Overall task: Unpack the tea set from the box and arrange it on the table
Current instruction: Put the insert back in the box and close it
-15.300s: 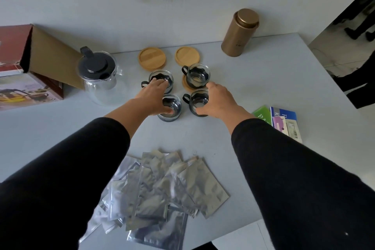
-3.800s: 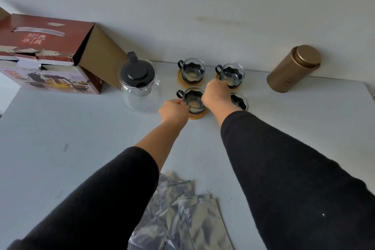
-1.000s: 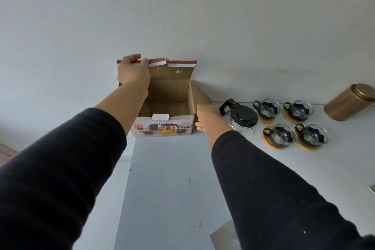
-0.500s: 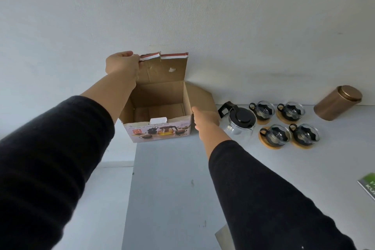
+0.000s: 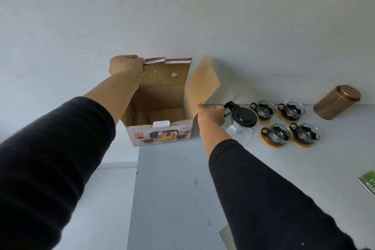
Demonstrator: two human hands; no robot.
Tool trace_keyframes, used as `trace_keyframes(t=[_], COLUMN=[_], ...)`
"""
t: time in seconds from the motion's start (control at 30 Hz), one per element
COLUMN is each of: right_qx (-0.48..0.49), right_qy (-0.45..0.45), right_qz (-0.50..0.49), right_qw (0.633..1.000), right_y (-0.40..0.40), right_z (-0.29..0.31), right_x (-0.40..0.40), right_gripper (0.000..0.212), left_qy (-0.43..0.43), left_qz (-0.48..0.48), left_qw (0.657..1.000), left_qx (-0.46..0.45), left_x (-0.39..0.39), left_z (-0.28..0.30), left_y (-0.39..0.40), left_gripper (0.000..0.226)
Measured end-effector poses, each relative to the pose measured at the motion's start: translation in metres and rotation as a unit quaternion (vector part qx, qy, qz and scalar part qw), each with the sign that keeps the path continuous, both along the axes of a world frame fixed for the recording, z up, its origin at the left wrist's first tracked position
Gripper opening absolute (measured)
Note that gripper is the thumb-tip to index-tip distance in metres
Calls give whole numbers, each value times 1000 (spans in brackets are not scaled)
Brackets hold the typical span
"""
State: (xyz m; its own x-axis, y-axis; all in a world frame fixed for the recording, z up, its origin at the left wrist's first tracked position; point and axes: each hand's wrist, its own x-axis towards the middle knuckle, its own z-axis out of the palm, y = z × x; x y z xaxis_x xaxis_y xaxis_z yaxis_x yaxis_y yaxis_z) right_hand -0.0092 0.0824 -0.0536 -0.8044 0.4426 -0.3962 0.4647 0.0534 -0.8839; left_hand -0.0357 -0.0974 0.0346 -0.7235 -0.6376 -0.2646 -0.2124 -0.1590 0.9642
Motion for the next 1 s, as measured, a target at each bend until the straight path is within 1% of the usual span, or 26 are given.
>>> trace_keyframes(t=[0.03, 0.07, 0.1, 0.17, 0.27, 0.33, 0.43, 0.5, 0.57, 0.6, 0.63, 0.7, 0.77, 0.87, 0.97, 1.0], right_qx=[-3, 28, 86, 195, 280, 341, 429, 476, 485, 480, 472, 453, 441, 422, 391, 386], right_qy=[7, 21, 40, 74, 113, 157, 201, 195, 170, 146, 116, 69, 53, 40, 27, 26], right_qz=[-4, 12, 40, 93, 151, 193, 273, 328, 383, 406, 425, 445, 440, 420, 409, 407], right_qw=[1000, 999, 995, 974, 941, 907, 837, 792, 768, 764, 764, 769, 780, 802, 824, 828], right_y=[0, 0, 2, 5, 8, 7, 8, 12, 13, 12, 11, 6, 3, 1, 1, 0], right_z=[4, 7, 10, 14, 12, 7, -6, -14, -20, -21, -21, -20, -21, -21, -21, -22], right_x=[-1, -2, -2, 0, 4, 8, 12, 13, 13, 13, 12, 11, 8, -1, -8, -9], right_gripper=[36, 35, 30, 24, 17, 15, 20, 24, 29, 32, 34, 33, 32, 38, 43, 44], left_qy=[0, -1, 1, 9, 24, 24, 16, 14, 8, 2, -3, -6, -2, 1, -30, -40], left_qz=[-4, -7, -10, -11, -17, -30, -54, -75, -87, -94, -109, -167, -212, -256, -321, -334], left_qw=[1000, 1000, 1000, 1000, 999, 999, 998, 997, 996, 995, 991, 969, 932, 879, 811, 798], left_qx=[1, 1, 2, 13, 31, 26, 33, 20, -14, -42, -80, -180, -294, -402, -488, -499], left_x=[0, 0, -2, -6, -14, -20, -27, -31, -31, -30, -30, -28, -21, -8, 6, 10], left_z=[0, 0, 0, -1, 1, 3, 7, 5, 1, -2, -5, -12, -19, -39, -62, -68], left_y=[1, 3, 4, 5, 4, 2, 1, -1, -2, -2, -3, -7, -12, -27, -46, -49], left_gripper=[23, 23, 23, 23, 26, 28, 14, 21, 19, 20, 27, 46, 65, 92, 104, 104])
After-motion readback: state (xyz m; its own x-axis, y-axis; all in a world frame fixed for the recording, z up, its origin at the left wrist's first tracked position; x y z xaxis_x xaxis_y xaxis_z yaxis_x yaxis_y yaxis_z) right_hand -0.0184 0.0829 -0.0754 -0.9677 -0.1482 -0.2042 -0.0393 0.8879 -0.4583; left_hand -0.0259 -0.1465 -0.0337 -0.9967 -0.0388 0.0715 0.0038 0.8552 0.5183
